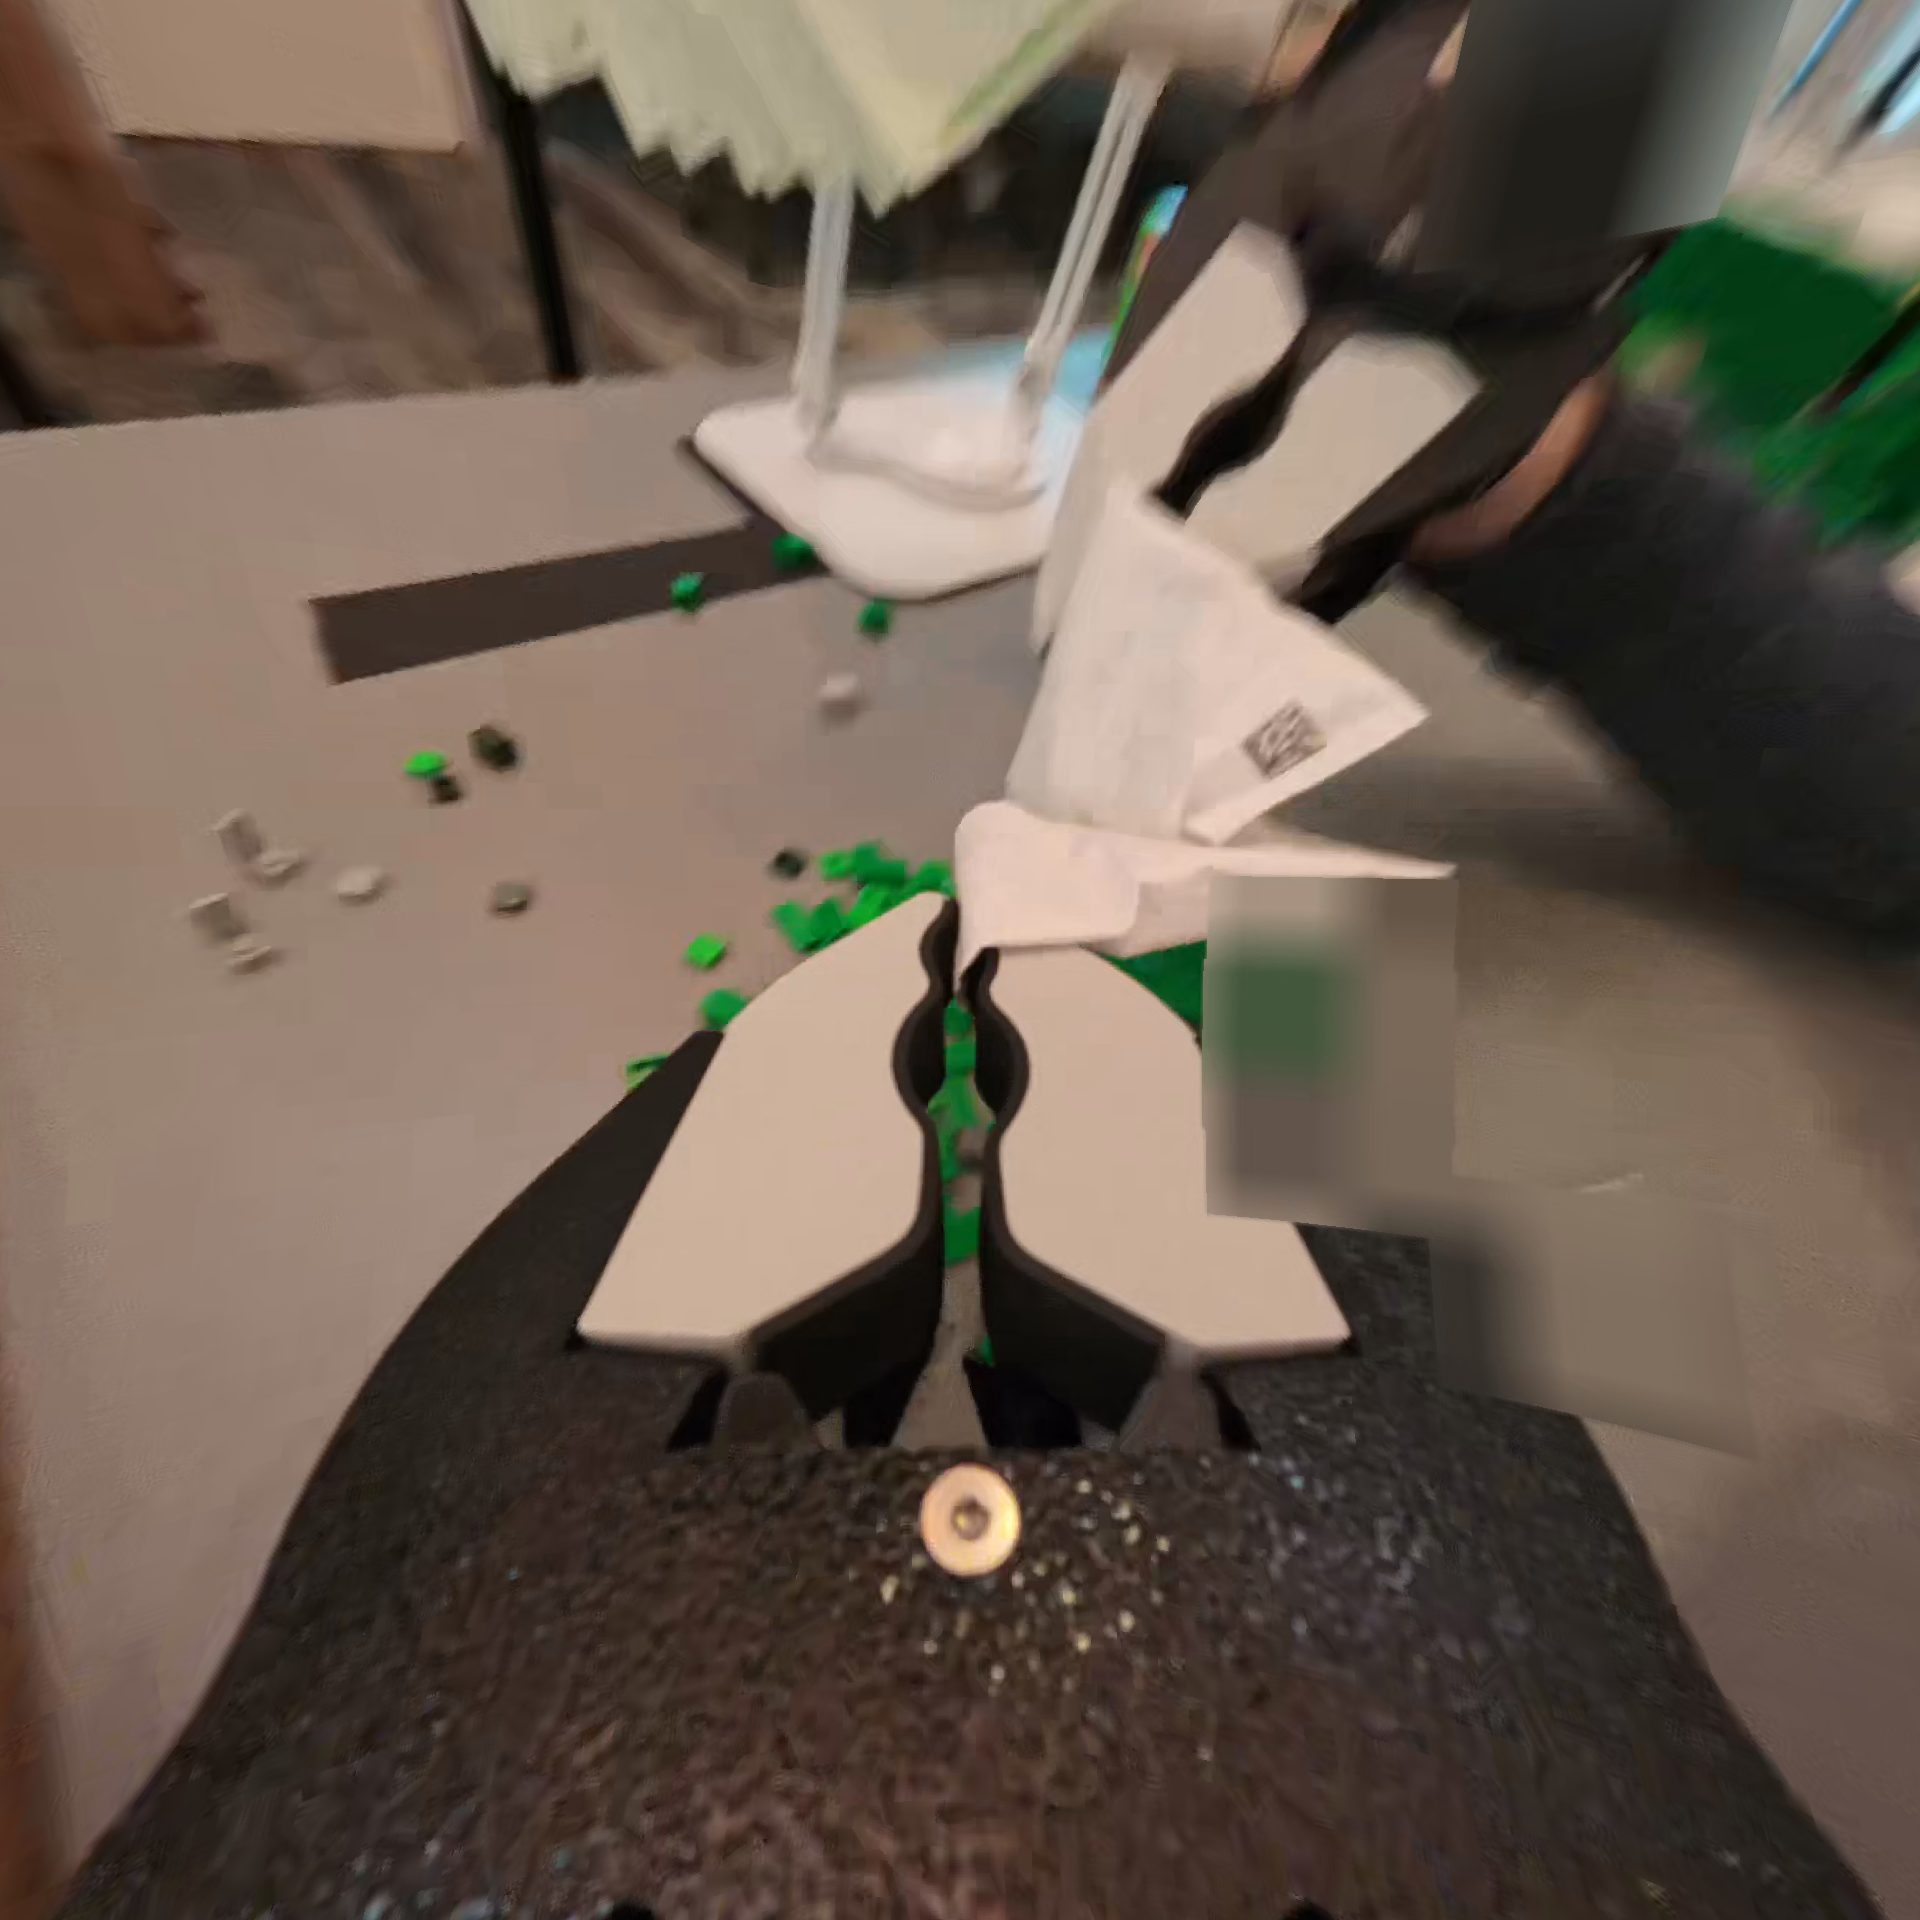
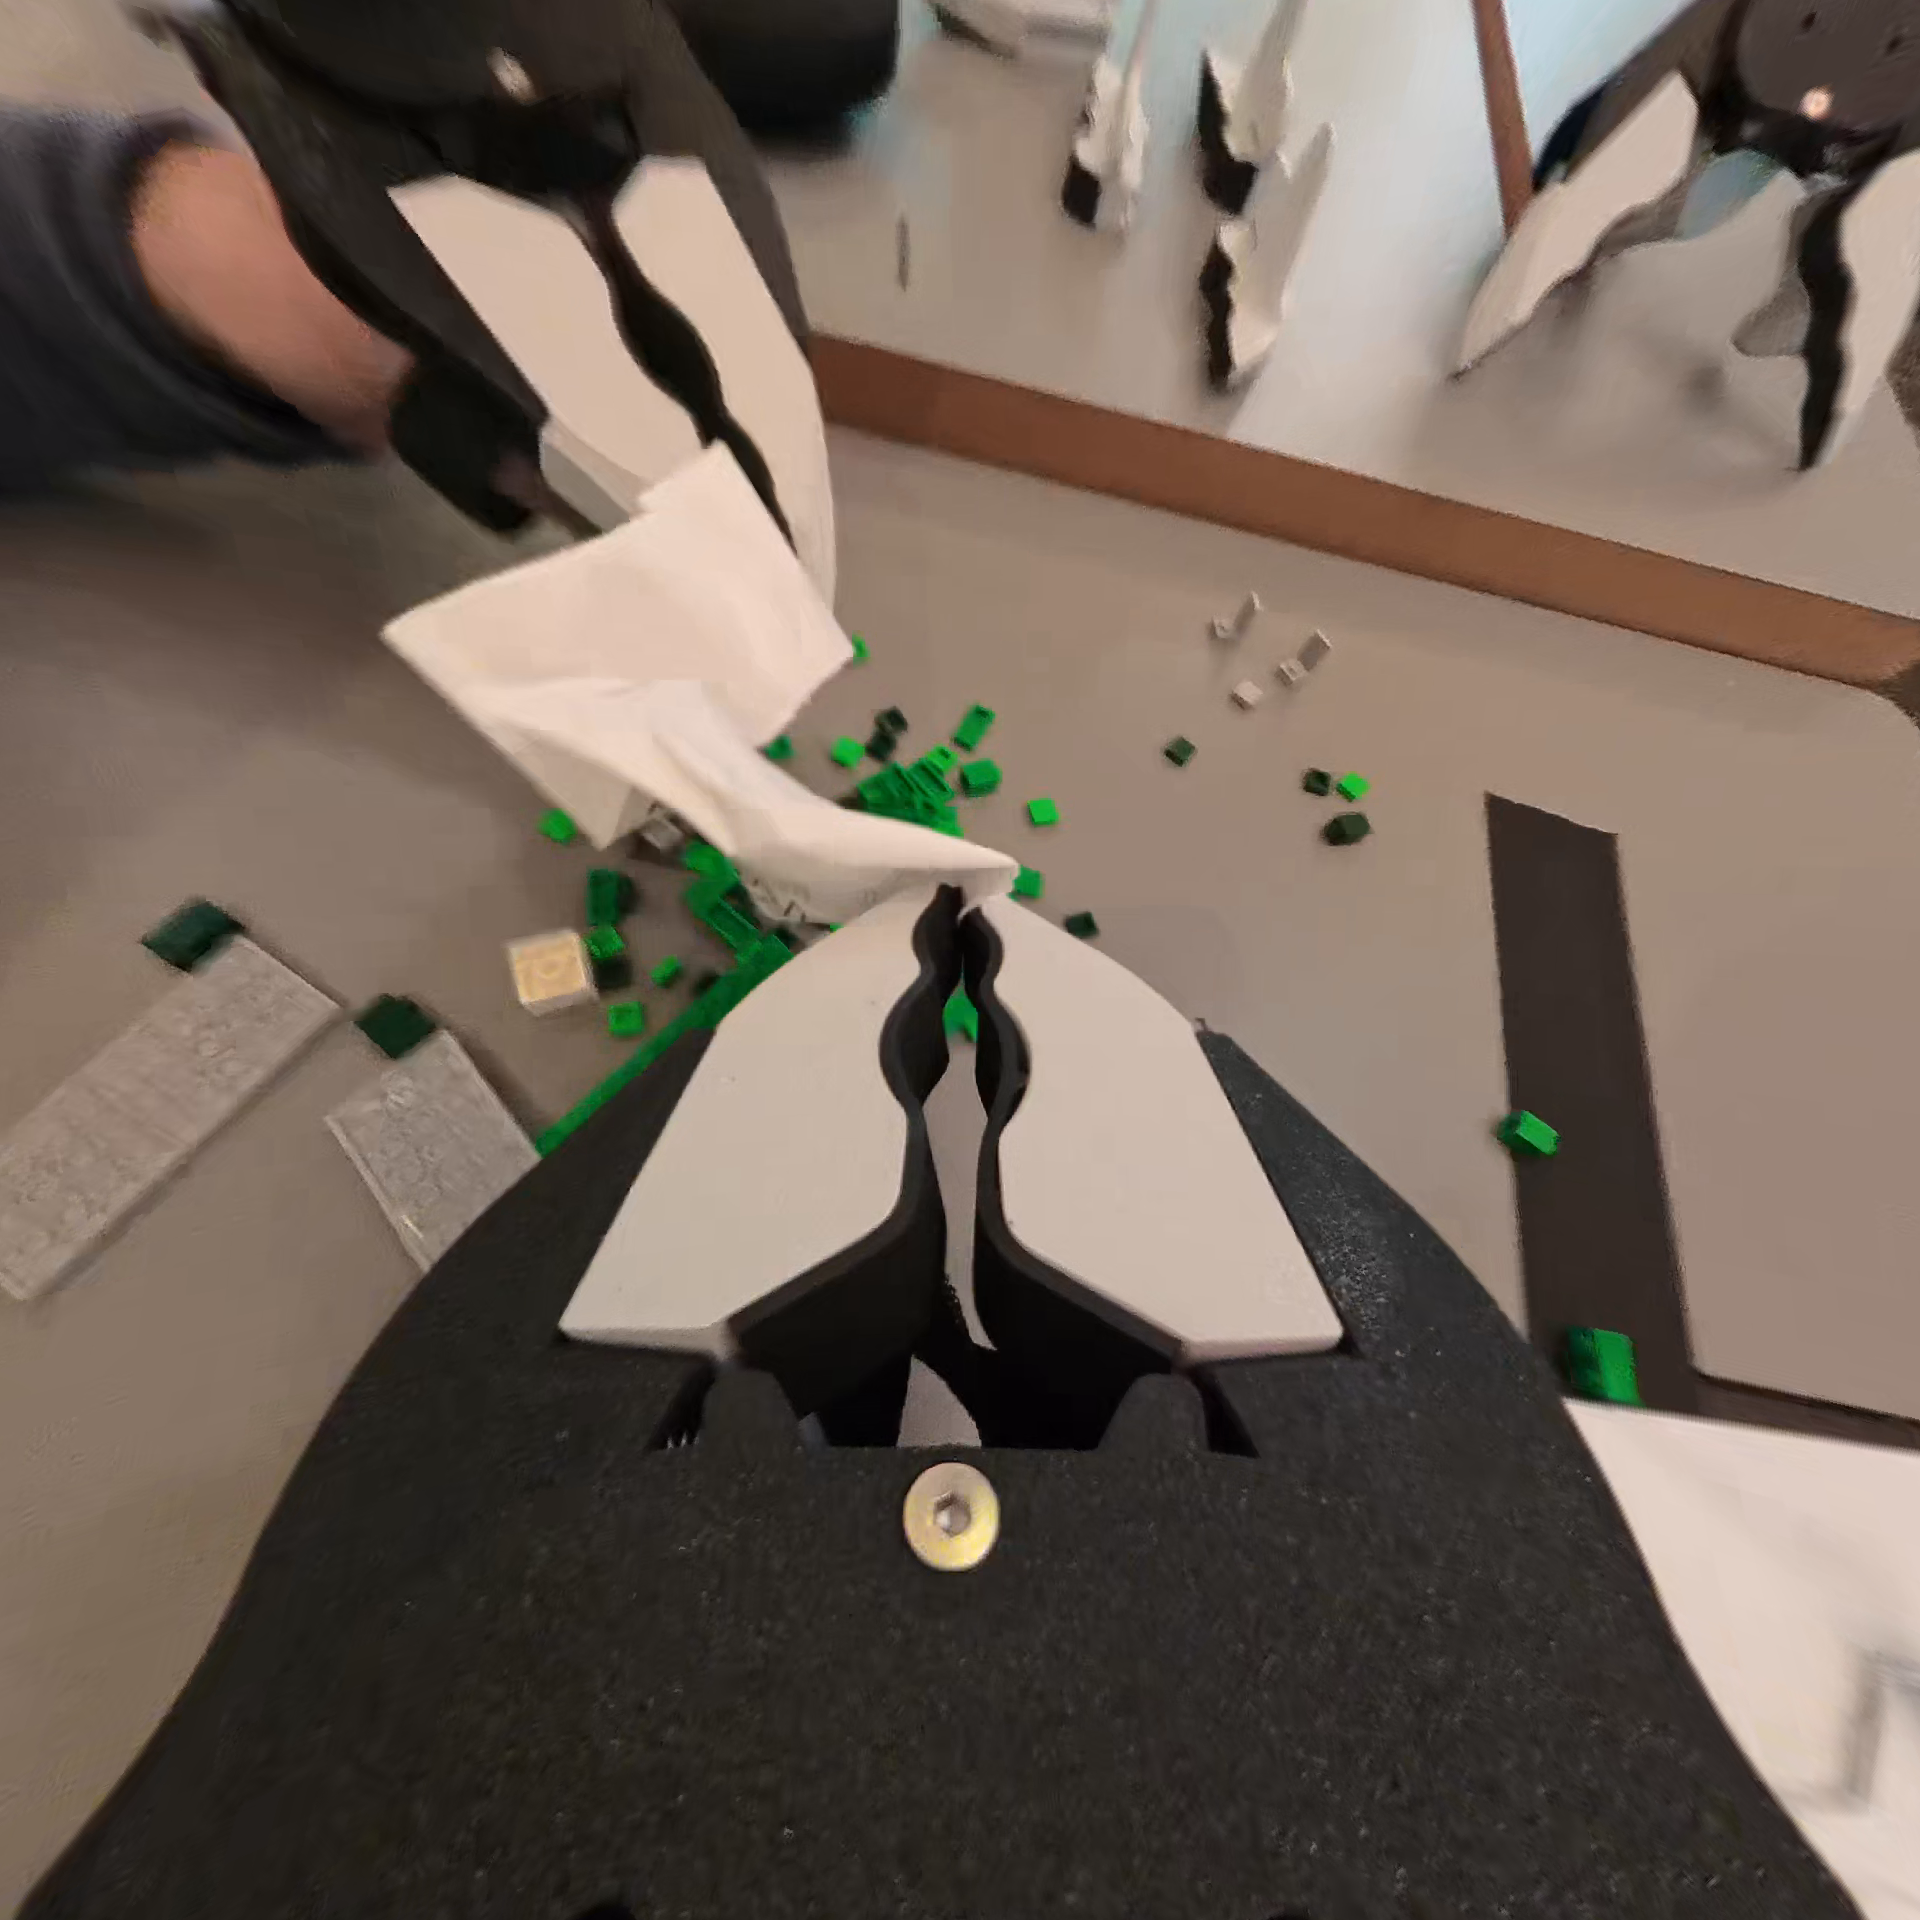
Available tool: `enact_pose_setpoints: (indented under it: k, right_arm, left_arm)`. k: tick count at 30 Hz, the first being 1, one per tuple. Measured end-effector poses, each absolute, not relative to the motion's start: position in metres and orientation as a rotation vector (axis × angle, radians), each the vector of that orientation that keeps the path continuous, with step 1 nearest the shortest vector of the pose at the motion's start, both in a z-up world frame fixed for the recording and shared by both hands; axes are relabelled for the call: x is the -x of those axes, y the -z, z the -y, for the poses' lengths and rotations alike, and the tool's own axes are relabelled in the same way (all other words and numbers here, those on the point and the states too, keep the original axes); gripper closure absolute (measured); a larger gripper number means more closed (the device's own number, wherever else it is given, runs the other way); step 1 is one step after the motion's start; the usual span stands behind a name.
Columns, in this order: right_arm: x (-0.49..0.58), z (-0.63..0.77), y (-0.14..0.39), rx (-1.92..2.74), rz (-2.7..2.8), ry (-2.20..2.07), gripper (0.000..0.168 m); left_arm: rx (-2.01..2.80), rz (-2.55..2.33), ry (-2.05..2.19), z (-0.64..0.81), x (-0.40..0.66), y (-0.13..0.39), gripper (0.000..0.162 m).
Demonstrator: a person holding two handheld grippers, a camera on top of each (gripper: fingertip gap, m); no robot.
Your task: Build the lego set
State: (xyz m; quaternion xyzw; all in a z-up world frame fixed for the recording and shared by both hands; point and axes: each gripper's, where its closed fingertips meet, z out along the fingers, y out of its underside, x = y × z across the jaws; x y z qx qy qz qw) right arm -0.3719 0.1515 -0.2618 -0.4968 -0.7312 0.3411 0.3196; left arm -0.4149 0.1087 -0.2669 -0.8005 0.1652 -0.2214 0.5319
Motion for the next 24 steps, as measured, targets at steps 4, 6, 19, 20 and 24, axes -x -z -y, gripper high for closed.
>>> enact_pose_setpoints:
  k: [4, 6, 19, 20, 24]
  right_arm:
    - [0.374, -0.164, 0.262, 1.33, 1.846, -0.839, 0.168]
    - [0.376, -0.158, 0.25, 1.318, 1.808, -0.935, 0.168]
    - [0.37, -0.151, 0.22, 1.336, 1.695, -1.224, 0.168]
    - [0.37, -0.149, 0.218, 1.338, 1.692, -1.251, 0.168]
    - [0.37, -0.141, 0.22, 1.323, 1.744, -1.241, 0.168]
  left_arm:
    - [2.02, -0.299, 0.338, -0.113, 0.442, 0.285, 0.162]
    - [2.002, -0.309, 0.371, -0.113, 0.44, 0.283, 0.162]
    - [1.733, -0.473, 0.332, -0.105, 0.427, 0.245, 0.086]
    - [1.706, -0.495, 0.314, -0.105, 0.423, 0.241, 0.085]
    - [1.648, -0.587, 0.114, -0.105, 0.416, 0.237, 0.11]
